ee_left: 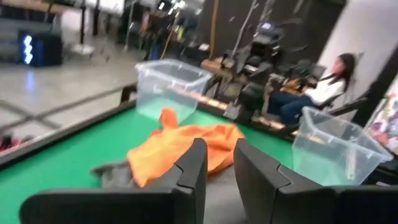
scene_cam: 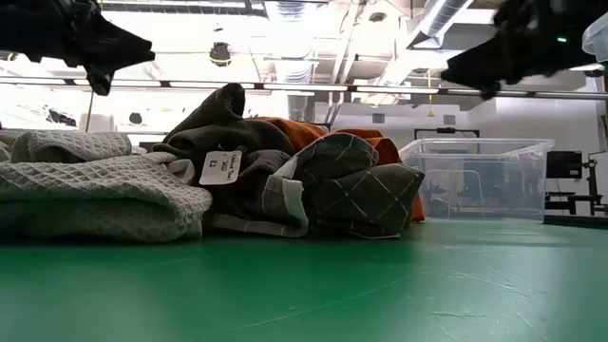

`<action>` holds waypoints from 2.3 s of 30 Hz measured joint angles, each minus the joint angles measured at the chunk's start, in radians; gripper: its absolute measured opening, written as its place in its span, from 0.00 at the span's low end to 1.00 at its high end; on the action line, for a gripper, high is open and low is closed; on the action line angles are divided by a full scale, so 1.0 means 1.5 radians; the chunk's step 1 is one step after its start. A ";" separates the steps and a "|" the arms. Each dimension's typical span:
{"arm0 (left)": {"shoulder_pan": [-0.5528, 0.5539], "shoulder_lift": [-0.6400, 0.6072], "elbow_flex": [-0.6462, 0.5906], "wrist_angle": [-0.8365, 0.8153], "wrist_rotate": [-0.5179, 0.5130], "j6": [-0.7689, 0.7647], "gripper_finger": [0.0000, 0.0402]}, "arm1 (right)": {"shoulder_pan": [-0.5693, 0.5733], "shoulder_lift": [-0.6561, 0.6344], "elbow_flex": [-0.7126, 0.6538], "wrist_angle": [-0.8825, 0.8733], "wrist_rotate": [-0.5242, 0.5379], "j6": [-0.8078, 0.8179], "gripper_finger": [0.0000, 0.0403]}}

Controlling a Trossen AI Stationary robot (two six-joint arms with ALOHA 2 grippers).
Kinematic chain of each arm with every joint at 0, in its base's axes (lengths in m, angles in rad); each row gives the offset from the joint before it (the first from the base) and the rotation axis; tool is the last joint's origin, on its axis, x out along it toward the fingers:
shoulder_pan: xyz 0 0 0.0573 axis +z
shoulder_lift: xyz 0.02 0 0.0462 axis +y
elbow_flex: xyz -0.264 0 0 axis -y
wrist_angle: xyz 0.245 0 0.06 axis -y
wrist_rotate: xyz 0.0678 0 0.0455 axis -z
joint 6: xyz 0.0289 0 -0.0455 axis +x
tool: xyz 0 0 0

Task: Sort towels by color in basket
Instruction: Put the orange towel into the top transparent bin

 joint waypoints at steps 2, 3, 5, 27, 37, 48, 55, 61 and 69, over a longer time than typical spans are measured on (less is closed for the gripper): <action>0.000 0.027 0.022 -0.021 -0.013 -0.011 0.23 | 0.014 0.099 0.067 -0.051 0.000 -0.028 0.44; 0.000 0.041 0.031 -0.024 -0.022 -0.015 0.25 | 0.020 0.147 0.102 -0.082 0.000 -0.046 0.44; 0.000 0.070 0.046 -0.028 -0.033 -0.015 0.30 | 0.027 0.244 0.175 -0.148 0.000 -0.082 0.46; 0.000 0.234 0.164 -0.010 -0.036 0.146 0.53 | -0.026 0.740 0.477 -0.289 0.002 -0.234 0.35; 0.001 0.235 0.164 0.061 -0.079 0.225 0.53 | -0.054 0.682 0.583 -0.382 -0.006 -0.262 0.07; 0.079 0.288 0.164 0.074 -0.112 0.258 0.49 | -0.131 0.418 0.700 -0.388 0.122 -0.239 0.06; 0.104 0.316 0.164 0.118 -0.108 0.285 0.46 | -0.176 0.280 0.756 -0.246 0.144 -0.247 0.04; 0.104 0.318 0.164 0.134 -0.108 0.300 0.45 | -0.208 0.225 0.773 -0.374 0.172 -0.244 0.04; 0.104 0.318 0.164 0.169 -0.106 0.336 0.45 | -0.272 0.256 0.771 -0.662 0.291 -0.162 0.04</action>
